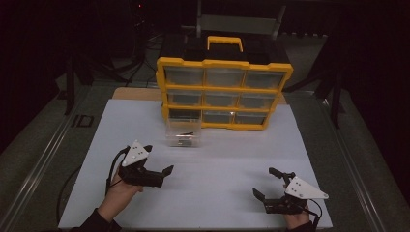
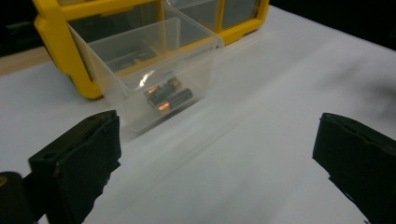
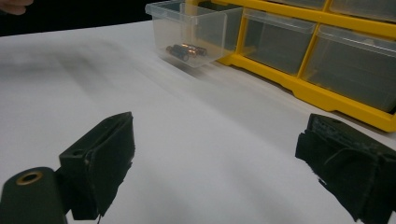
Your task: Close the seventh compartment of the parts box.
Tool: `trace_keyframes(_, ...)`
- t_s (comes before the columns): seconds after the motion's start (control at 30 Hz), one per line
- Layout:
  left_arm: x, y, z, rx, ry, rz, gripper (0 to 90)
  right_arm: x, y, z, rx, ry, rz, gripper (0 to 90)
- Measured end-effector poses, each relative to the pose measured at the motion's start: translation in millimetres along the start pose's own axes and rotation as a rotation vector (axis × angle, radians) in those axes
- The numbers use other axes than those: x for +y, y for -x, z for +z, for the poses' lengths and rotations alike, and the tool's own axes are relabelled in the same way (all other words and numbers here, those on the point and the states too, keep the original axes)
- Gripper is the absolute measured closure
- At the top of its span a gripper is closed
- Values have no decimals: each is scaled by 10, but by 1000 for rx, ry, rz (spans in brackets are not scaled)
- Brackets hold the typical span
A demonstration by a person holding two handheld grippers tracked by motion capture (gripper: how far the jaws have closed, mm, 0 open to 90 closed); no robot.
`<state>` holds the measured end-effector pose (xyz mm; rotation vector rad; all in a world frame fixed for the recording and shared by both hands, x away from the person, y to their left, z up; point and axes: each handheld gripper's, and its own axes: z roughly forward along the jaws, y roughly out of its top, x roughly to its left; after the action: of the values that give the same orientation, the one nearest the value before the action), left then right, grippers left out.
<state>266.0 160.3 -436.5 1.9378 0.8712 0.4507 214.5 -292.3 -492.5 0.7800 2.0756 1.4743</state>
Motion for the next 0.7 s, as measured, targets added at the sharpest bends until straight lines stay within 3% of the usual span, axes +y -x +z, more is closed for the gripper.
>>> trace_keyframes(0.17,90,35,41,-9,19,8,1,1,0,-1,1,1,1,91)
trace_keyframes(0.27,187,94,92,18,27,5,0,-3,3,-2,-1,3,5,92)
trace_keyframes(0.4,205,134,137,22,35,-1,0,-3,3,-2,0,3,5,92)
trace_keyframes(0.57,206,218,250,22,3,31,0,-4,4,1,0,1,3,92)
trace_keyframes(0.7,195,294,345,50,-12,46,0,-5,5,3,0,1,3,92)
